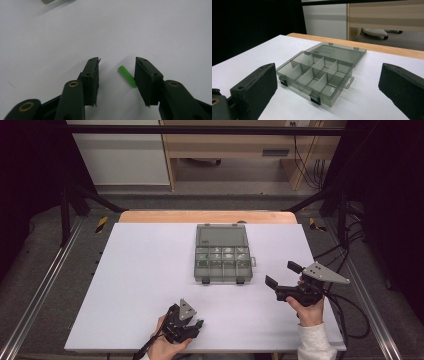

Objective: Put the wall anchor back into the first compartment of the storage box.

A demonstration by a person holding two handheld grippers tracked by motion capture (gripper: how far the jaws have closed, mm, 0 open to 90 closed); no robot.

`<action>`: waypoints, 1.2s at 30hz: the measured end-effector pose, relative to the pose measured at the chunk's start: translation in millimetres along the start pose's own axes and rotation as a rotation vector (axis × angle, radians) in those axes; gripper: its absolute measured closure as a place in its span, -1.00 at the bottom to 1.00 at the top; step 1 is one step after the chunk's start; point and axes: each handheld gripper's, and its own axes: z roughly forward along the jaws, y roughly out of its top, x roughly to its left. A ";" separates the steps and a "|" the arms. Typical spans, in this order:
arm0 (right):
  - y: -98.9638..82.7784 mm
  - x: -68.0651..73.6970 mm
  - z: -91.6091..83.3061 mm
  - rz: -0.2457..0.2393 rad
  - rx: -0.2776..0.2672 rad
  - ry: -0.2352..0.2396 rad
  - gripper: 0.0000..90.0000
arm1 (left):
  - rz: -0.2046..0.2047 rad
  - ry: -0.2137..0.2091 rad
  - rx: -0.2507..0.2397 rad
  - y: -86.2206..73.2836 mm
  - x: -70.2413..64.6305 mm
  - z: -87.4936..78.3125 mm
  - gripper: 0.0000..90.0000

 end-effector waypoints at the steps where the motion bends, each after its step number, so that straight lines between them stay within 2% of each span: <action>1: 0.0 0.1 0.0 0.001 -0.001 -0.001 -0.95 | 0.002 -0.002 0.003 0.1 -0.6 -0.2 0.28; 9: 0.1 -0.1 -0.3 0.000 -0.001 0.000 -0.95 | 0.008 0.006 0.020 0.8 -5.3 -1.6 0.55; 19: 0.0 0.1 0.4 0.002 0.001 0.003 -0.95 | 0.005 -0.012 0.043 2.8 -1.5 -2.0 0.85; 29: -0.1 0.8 0.7 0.006 0.000 0.006 -0.95 | 0.016 -0.031 0.049 3.9 1.0 -2.1 0.86; 36: -0.4 0.6 1.0 0.003 0.002 0.004 -0.95 | 0.028 -0.037 0.030 6.8 3.8 -6.0 0.86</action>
